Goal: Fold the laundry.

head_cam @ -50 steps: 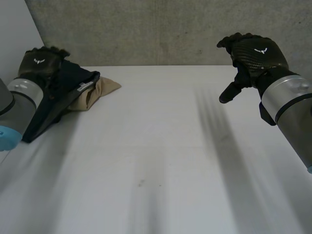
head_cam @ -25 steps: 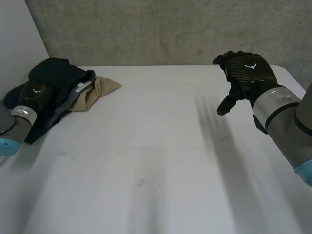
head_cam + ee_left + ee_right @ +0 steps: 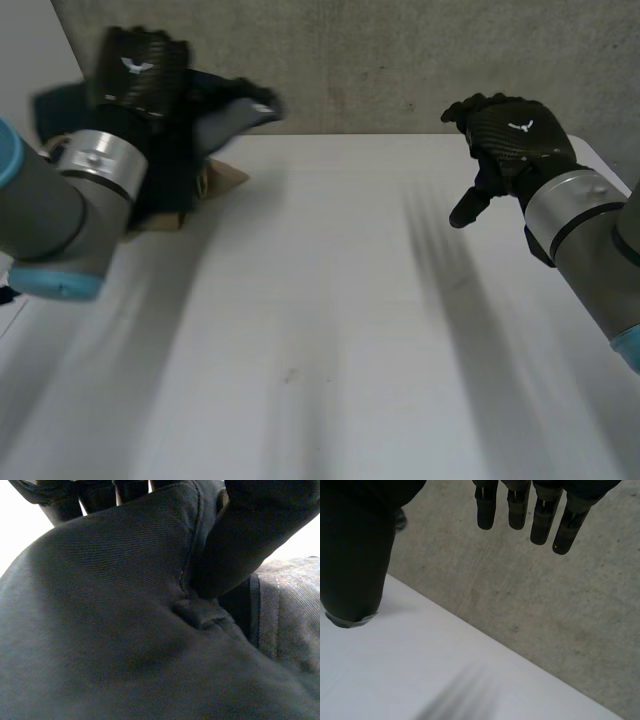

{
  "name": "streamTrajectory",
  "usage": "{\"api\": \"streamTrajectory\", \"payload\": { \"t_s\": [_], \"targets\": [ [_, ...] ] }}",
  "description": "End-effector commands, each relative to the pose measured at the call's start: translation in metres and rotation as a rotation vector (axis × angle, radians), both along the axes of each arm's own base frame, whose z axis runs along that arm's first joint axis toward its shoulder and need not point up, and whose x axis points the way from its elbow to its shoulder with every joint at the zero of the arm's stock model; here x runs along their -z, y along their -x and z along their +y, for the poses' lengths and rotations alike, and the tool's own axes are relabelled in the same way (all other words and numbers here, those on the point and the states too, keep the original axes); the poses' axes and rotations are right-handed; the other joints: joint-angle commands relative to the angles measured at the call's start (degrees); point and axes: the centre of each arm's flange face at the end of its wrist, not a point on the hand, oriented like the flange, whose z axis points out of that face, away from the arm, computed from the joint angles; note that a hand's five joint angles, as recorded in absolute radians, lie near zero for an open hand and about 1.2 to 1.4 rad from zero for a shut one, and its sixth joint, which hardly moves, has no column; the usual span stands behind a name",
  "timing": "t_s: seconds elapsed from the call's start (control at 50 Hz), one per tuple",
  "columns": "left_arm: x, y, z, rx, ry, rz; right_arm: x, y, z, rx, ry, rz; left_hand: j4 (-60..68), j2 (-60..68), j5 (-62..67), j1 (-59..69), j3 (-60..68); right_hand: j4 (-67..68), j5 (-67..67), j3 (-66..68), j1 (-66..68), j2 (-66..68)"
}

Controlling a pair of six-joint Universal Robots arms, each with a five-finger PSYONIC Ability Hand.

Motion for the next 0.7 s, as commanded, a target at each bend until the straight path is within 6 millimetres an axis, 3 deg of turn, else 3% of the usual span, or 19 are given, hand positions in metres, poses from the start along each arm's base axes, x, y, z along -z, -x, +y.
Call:
{"api": "streamTrajectory", "payload": {
  "t_s": [0.02, 0.04, 0.1, 0.12, 0.18, 0.26, 0.34, 0.44, 0.56, 0.7],
  "targets": [
    [0.031, 0.074, 0.094, 0.31, -0.252, 0.017, -0.019, 0.006, 0.002, 0.014, 0.05, -0.021, 11.4, 12.2, 15.7, 18.1, 12.3, -3.4, -3.3, -2.3, -1.2, -2.6],
    [0.049, 0.088, 0.108, 0.356, -0.312, -0.008, -0.02, 0.006, 0.003, 0.014, 0.053, -0.022, 5.8, 6.5, 10.0, 12.4, 6.7, -3.4, -3.3, -2.3, -1.2, -2.6],
    [0.075, 0.107, 0.132, 0.427, -0.389, -0.052, -0.023, 0.007, 0.003, 0.015, 0.061, -0.026, -38.9, -38.1, -34.6, -32.2, -37.9, -3.4, -3.3, -2.3, -1.2, -2.6],
    [0.087, 0.118, 0.15, 0.474, -0.418, -0.089, -0.023, 0.007, 0.002, 0.018, 0.062, -0.024, -58.6, -57.8, -54.3, -51.9, -57.7, -3.4, -3.3, -2.3, -1.2, -2.6],
    [0.093, 0.127, 0.166, 0.514, -0.438, -0.114, -0.024, 0.014, -0.004, 0.04, 0.063, -0.024, -58.6, -57.8, -54.3, -51.9, -57.7, -3.4, -3.3, -2.3, -1.2, -2.6],
    [0.086, 0.125, 0.165, 0.503, -0.434, -0.105, -0.024, 0.019, -0.009, 0.06, 0.072, -0.002, -58.6, -57.8, -54.3, -51.9, -57.7, -3.4, -3.3, -2.3, -1.2, -2.6],
    [0.061, 0.1, 0.144, 0.391, -0.4, -0.06, -0.026, 0.017, -0.007, 0.046, 0.093, 0.063, -58.6, -57.8, -54.3, -51.9, -57.7, -3.4, -3.3, -2.3, -1.2, -2.6],
    [0.048, 0.067, 0.128, 0.273, -0.407, -0.03, -0.018, 0.014, 0.003, -0.017, 0.085, 0.234, -58.6, -57.8, -54.3, -51.9, -57.7, -3.4, -3.3, -2.3, -1.2, -2.6],
    [0.055, 0.025, 0.111, 0.133, -0.441, -0.035, 0.001, 0.017, 0.015, -0.054, -0.01, 0.337, -57.7, -56.9, -53.4, -51.0, -56.8, -3.4, -3.3, -2.3, -1.2, -2.6],
    [0.071, -0.002, 0.091, 0.048, -0.495, -0.038, 0.039, 0.023, 0.029, -0.073, -0.176, 0.328, -54.8, -54.1, -50.6, -48.2, -53.9, -3.4, -3.3, -2.3, -1.2, -2.6]
  ]
}}
